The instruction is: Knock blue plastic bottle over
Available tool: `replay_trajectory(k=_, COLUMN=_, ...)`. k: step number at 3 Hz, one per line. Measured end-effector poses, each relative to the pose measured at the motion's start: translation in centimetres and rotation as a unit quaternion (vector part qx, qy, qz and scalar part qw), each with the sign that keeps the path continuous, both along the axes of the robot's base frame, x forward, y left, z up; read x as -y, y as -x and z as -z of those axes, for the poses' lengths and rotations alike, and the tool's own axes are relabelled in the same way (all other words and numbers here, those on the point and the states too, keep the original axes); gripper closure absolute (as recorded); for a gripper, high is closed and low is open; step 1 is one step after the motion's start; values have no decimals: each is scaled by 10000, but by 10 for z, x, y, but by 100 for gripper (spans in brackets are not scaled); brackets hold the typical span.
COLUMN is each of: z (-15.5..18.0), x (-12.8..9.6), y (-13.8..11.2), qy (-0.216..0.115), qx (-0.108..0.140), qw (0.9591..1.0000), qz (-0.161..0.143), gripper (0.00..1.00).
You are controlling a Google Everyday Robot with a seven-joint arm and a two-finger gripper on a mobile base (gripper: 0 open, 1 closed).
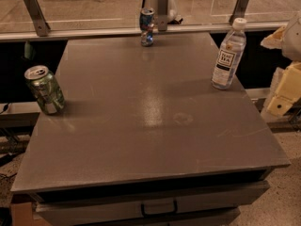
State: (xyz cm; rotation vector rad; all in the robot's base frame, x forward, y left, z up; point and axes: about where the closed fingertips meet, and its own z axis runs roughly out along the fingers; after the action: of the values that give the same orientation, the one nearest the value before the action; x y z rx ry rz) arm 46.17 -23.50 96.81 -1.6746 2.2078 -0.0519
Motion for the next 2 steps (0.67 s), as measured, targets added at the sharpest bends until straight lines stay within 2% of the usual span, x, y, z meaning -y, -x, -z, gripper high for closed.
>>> replay_trajectory(k=1, z=15, x=32, y=-49, qy=-418, qx=188, qw=9989, qz=117, gripper=0)
replay_trajectory(k=2, z=33, x=52, y=-92, qy=-946, qx=297, qw=9949, qz=189, gripper=0)
